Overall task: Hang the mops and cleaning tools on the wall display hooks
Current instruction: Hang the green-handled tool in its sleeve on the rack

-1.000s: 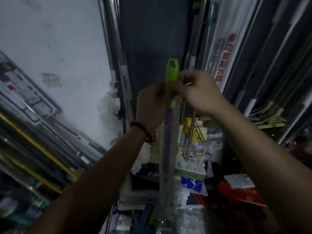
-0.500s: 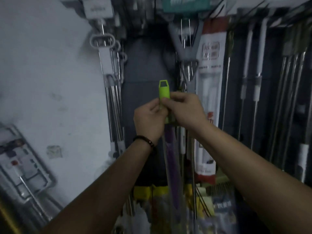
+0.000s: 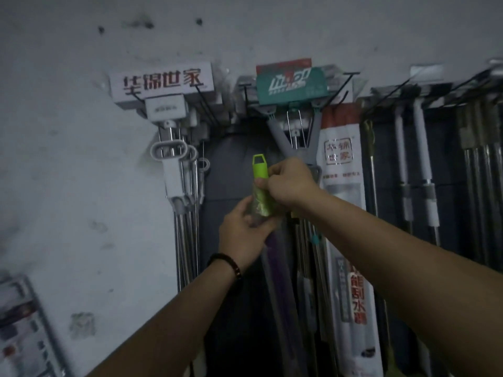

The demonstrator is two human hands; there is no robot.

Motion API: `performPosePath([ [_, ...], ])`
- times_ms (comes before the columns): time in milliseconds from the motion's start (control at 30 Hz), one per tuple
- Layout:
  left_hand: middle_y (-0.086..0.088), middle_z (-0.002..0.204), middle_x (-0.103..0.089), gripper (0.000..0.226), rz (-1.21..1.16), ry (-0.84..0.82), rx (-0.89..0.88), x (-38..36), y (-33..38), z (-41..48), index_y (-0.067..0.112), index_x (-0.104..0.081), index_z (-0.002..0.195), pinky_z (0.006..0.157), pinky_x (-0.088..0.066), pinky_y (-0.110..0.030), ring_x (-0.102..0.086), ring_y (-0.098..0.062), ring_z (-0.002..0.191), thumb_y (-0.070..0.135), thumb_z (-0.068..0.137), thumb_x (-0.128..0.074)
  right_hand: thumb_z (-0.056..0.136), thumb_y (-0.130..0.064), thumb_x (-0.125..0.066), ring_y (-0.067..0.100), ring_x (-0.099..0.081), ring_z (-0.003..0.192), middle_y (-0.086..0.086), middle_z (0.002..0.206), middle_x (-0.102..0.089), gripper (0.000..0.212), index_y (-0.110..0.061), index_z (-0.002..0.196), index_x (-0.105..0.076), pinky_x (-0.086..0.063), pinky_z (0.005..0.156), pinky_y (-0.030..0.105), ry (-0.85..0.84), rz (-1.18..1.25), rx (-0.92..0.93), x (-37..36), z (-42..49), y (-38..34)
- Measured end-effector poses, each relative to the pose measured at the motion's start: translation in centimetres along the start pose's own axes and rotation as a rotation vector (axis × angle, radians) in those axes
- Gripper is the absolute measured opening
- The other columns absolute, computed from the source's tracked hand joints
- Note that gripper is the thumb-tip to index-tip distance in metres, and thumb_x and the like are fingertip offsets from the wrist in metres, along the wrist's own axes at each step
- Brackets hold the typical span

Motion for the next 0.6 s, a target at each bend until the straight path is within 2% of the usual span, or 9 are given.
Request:
performPosePath([
  [67,-0.004,0.089,-0.082,0.037,-0.047,-0.048,0.04,0.0,0.1,1.2,0.041,-0.072,0.109,0.069,-0.058,-0.027,-0.074,-0.011,0.076,0.017,0.085,-0.084,0.079,-0.037,-0.082,0.032,-0.077,0.082,0.012,0.078,-0.078,0.029,-0.009,0.078,-0.078,-0.065,0.078,0.051,0.003,-0.009,0.021,-0.8,1.7,-0.6],
  [133,0.0,0.079,-0.079,0.037,-0.036,-0.039,0.045,0.1,0.7,3.3,0.047,-0.072,0.099,0.067,-0.055,-0.028,-0.068,-0.009,0.07,0.015,0.085,-0.083,0.079,-0.038,-0.082,0.033,-0.077,0.084,0.012,0.079,-0.077,0.03,-0.009,0.078,-0.077,-0.064,0.079,0.052,0.03,-0.01,0.04,-1.3,3.5,-1.1],
  [233,0.009,0.064,-0.07,0.039,-0.013,-0.019,0.0,-0.2,2.0,6.6,0.049,-0.071,0.095,0.057,-0.047,-0.021,-0.06,-0.005,0.058,0.013,0.085,-0.082,0.084,-0.032,-0.083,0.033,-0.076,0.088,0.012,0.083,-0.078,0.026,-0.008,0.078,-0.076,-0.062,0.082,0.05,0.084,0.005,0.077,-0.9,6.2,-2.2],
  [400,-0.005,0.079,-0.08,0.043,0.057,0.078,-0.08,-0.4,3.5,11.8,0.042,-0.075,0.115,0.065,-0.051,-0.028,-0.067,-0.015,0.069,0.019,0.08,-0.084,0.086,-0.029,-0.084,0.028,-0.074,0.092,0.009,0.096,-0.079,0.019,-0.014,0.098,-0.081,-0.063,0.088,0.047,0.117,0.068,0.101,0.0,10.8,-4.3],
  [533,-0.011,0.086,-0.081,0.04,0.109,0.132,-0.13,-0.2,3.9,15.2,0.05,-0.071,0.096,0.073,-0.058,-0.035,-0.074,-0.022,0.075,0.017,0.077,-0.085,0.083,-0.033,-0.085,0.029,-0.074,0.09,0.01,0.096,-0.078,0.024,-0.013,0.096,-0.08,-0.064,0.087,0.046,0.142,0.064,0.116,-0.5,13.9,-5.3],
  [600,-0.01,0.088,-0.081,0.038,0.123,0.151,-0.146,0.0,3.8,16.4,0.045,-0.072,0.101,0.076,-0.061,-0.038,-0.077,-0.026,0.083,0.017,0.079,-0.085,0.086,-0.032,-0.084,0.027,-0.072,0.091,0.009,0.099,-0.077,0.024,-0.013,0.1,-0.08,-0.062,0.087,0.041,0.133,0.044,0.127,-0.7,14.8,-5.7],
])
Point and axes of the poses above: each hand's wrist, its own z-axis towards the middle knuckle, its own x-axis out of the back of the hand, y = z × x, the point moved 5 cm from there along z, towards the middle knuckle
